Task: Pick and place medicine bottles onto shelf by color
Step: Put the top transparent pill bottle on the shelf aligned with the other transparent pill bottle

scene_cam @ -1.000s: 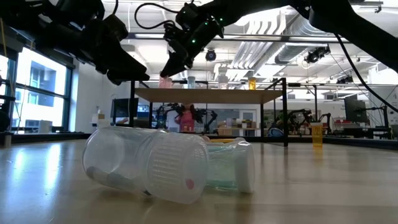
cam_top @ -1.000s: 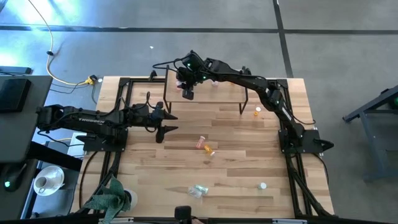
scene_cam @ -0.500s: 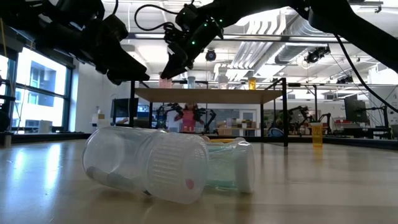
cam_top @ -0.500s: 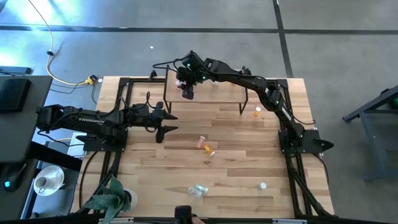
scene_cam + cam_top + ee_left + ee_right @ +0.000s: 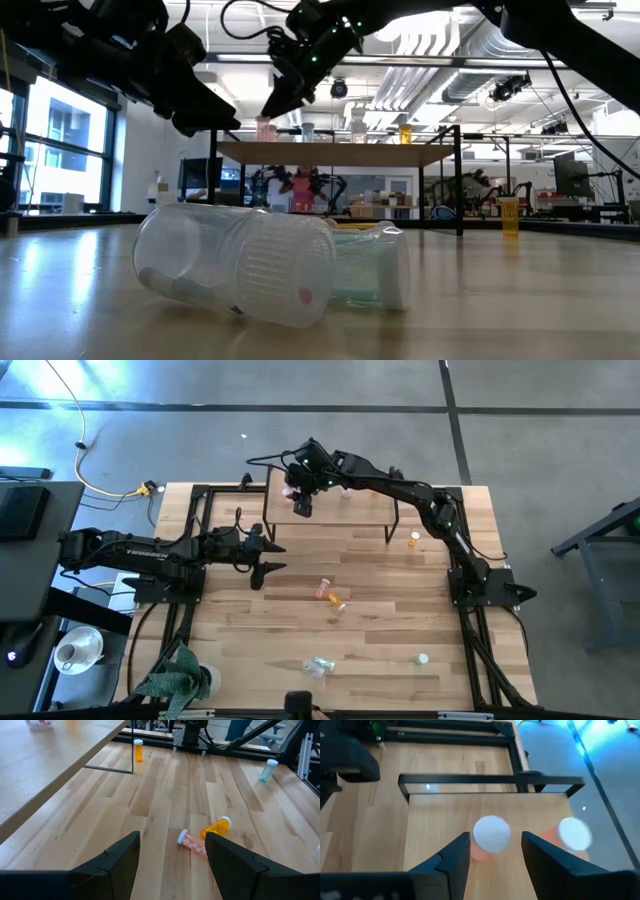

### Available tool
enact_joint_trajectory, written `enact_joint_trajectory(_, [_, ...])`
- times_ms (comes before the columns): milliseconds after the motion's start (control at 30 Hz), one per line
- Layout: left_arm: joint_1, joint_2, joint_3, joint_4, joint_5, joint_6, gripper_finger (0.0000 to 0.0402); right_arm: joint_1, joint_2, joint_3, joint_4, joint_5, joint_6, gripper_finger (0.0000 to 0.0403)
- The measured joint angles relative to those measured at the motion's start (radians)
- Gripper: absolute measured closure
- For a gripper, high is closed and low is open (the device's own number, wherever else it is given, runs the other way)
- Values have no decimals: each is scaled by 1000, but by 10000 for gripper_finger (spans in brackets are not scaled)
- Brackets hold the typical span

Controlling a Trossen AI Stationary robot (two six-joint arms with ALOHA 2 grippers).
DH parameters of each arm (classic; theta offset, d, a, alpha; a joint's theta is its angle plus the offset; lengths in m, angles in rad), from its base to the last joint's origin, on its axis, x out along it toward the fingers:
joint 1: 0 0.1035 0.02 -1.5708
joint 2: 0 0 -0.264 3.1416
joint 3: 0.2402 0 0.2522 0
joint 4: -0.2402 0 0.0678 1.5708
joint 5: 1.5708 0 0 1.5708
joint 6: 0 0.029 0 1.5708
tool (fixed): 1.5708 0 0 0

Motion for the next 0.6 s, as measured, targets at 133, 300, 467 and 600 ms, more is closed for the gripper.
enact_joint_trajectory(133, [2,0,0,-4,-1,0,188,3,-31,1,-11,5,3,234])
enact_joint_trajectory(300, [12,0,0,-7,-4,0,188,6,-74,1,-59,7,21,234])
enact_joint_trajectory(467, [18,0,0,-8,-5,0,188,11,-128,1,-182,-7,26,234])
enact_joint_trajectory(600, [18,0,0,-9,-7,0,188,17,-152,1,-330,-69,27,234])
